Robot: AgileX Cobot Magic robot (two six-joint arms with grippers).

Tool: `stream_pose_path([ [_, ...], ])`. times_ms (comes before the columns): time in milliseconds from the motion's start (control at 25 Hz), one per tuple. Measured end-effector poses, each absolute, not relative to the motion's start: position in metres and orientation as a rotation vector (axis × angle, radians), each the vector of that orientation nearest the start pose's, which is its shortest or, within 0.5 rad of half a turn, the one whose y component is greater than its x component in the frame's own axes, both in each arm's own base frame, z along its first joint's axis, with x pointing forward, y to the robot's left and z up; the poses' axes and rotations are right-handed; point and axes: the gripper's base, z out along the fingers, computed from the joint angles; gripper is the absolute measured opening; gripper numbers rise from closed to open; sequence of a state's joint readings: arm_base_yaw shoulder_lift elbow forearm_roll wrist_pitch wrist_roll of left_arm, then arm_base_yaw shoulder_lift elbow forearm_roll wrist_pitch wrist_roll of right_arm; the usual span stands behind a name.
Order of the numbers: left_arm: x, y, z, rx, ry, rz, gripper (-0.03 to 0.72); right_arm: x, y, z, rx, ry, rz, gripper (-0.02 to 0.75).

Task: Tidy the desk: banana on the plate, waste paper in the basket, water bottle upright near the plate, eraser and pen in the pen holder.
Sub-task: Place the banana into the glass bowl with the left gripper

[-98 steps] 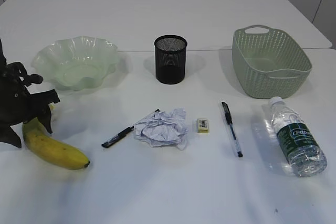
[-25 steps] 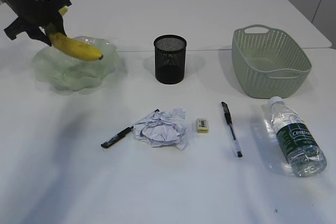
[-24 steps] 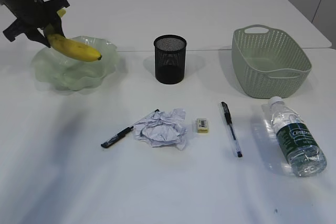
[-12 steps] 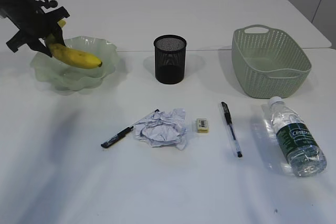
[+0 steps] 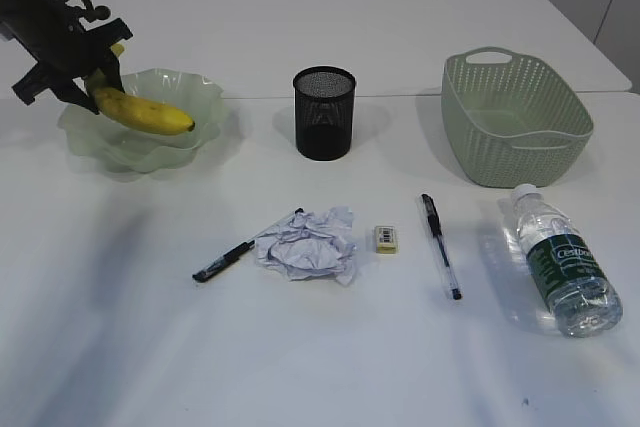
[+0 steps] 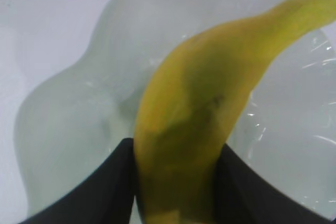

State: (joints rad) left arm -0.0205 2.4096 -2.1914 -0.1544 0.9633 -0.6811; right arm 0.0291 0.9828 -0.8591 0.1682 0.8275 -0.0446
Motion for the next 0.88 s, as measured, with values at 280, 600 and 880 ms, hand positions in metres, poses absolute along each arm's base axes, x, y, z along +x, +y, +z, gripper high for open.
stream_pose_path([
  [280,0.5288,-0.0223,0.192,-0.954,2.542,-0.416,0.31,0.1854,0.0166,0.3238,-0.007,2.43,0.195,0.423],
  [600,0.5286,-0.0224,0.192,-0.954,2.544,-0.415,0.351,0.1854,0.0157,0.3237,-0.014,2.431,0.178,0.423],
  [880,0.5286,-0.0224,0.192,-0.954,2.544,-0.415,0.377,0.1854,0.0157,0.3237,-0.014,2.431,0.178,0.423],
])
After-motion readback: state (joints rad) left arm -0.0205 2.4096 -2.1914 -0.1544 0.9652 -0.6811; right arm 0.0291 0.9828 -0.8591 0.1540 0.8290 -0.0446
